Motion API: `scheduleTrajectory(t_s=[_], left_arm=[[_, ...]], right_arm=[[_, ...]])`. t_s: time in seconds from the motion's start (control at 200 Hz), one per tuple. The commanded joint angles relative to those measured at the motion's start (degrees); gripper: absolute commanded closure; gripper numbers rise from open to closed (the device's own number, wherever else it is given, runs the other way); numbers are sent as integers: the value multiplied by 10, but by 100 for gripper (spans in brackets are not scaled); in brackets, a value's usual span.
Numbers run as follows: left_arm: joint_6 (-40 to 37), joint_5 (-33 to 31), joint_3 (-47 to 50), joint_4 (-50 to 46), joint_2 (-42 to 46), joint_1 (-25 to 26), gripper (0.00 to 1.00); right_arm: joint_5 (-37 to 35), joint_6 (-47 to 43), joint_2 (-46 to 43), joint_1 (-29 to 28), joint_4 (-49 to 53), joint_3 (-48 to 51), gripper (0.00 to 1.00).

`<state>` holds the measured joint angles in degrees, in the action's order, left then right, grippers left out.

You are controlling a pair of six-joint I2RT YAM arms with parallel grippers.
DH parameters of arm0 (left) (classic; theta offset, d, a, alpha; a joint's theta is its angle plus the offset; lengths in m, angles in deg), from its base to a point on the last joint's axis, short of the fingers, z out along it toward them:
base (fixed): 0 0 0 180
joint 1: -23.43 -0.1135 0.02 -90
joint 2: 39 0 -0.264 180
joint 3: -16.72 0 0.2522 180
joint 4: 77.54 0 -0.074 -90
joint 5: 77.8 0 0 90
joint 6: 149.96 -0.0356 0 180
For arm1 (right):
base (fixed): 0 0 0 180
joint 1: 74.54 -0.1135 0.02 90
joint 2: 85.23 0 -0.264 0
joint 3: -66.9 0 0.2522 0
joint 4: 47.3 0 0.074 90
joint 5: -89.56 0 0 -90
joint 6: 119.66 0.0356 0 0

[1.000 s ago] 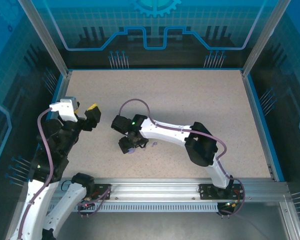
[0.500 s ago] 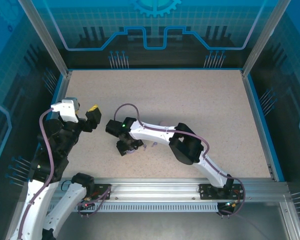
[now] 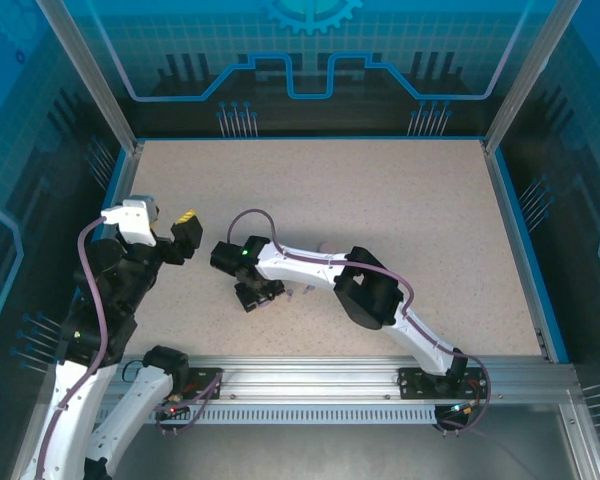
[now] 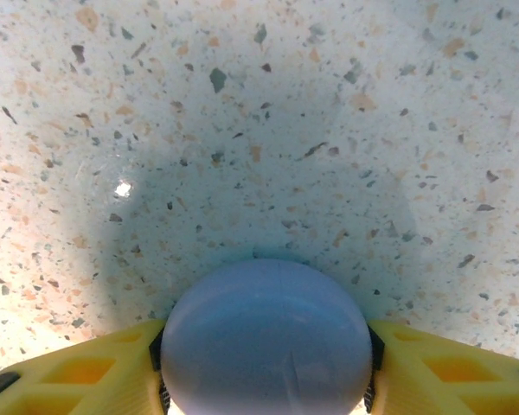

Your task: Insert the wireless bluetooth earbuds into the charging case

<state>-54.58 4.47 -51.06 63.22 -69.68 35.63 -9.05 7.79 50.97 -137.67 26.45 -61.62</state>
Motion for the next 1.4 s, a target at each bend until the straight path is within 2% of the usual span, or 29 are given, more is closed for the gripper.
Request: scheduleTrajectory(t_s=[0.0, 0.11, 0.33, 0.485, 0.725, 0.84, 0.931, 1.076, 1.216, 1.396], left_arm=[[-11, -1, -6, -3, 6, -4, 20], [1, 6, -4, -3, 3, -5, 20], [45, 38, 2, -2, -24, -4, 19], [96, 83, 15, 8, -60, -5, 19], [164, 211, 0, 20, -140, -4, 21], [178, 294, -20, 27, -175, -4, 27], [194, 325, -29, 33, -189, -3, 32], [232, 392, -25, 71, -197, -3, 33], [285, 456, -17, 112, -212, 2, 34], [316, 491, -17, 160, -239, 54, 34]], right_arm=[[-18, -7, 2, -7, 19, 10, 47], [-30, -20, -26, -3, -7, 38, 50], [-52, -64, -161, 22, -80, 148, 50], [-77, -131, -277, 42, -156, 258, 51], [-115, -247, -476, 59, -311, 443, 52], [-105, -295, -559, 66, -375, 507, 52], [-83, -334, -618, 69, -425, 547, 52], [-62, -380, -688, 79, -465, 573, 52], [-51, -419, -720, 85, -476, 568, 52], [-38, -444, -725, 91, -482, 545, 52]])
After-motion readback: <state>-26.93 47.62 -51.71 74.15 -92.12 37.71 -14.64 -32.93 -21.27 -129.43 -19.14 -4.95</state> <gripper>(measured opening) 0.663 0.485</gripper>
